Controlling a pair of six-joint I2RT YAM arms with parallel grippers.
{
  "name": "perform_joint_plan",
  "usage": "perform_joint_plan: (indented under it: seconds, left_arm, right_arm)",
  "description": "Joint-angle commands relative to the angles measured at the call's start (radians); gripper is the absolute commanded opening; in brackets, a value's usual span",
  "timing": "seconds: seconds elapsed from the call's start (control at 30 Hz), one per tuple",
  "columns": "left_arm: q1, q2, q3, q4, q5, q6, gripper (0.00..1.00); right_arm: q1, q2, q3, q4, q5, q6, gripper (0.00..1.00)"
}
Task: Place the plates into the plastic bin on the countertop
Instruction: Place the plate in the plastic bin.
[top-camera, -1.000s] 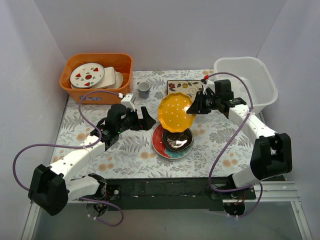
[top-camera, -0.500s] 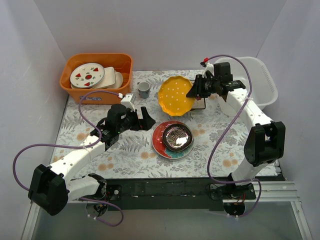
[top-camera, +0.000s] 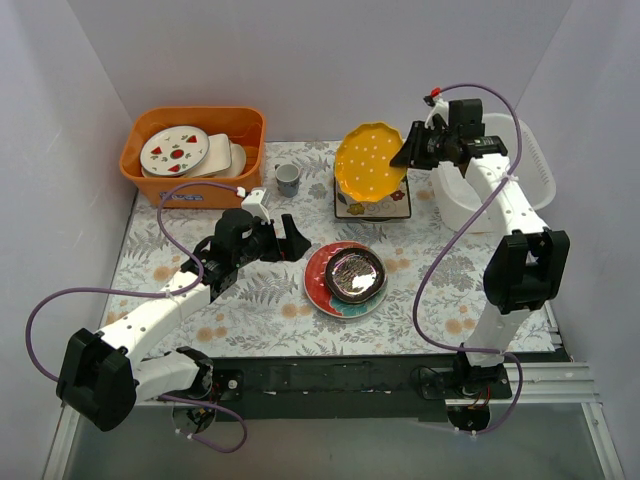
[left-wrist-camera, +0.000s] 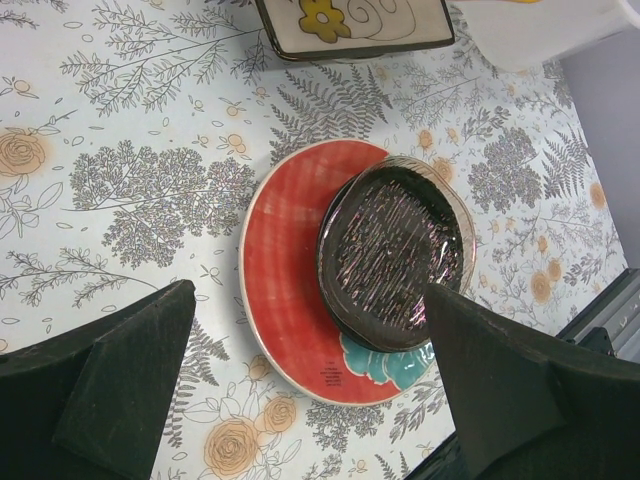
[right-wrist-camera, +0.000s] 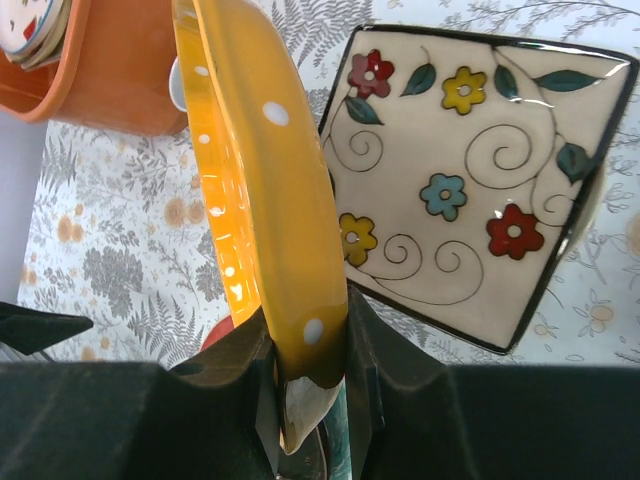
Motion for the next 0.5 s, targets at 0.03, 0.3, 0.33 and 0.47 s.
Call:
perform_joint_plan:
  seconds: [0.03,0.3,0.33,0.47]
  left_arm:
    - [-0.003,-0.026,-0.017,0.023,-0.004,0.007,0.98]
    - [-0.003,-0.023,-0.015,0.023,0.000,0.007,0.98]
    - [-0.003,-0.021,-0.017,0.020,0.000,0.008,0.98]
    - [-0.001,-0.017,-0.014,0.020,-0.004,0.010,0.98]
  right_arm:
    - [-0.067,-0.035,0.081,0.123,-0.070,0.066,0.01]
    - [-0.144,-0.044,0.045,0.197,-0.076,0.150,0.01]
    - [-0.171,-0.044,0.038,0.203,-0.084,0.161,0.01]
    - [-0.217,-0.058,0.014,0.236,-0.088,0.209,0.01]
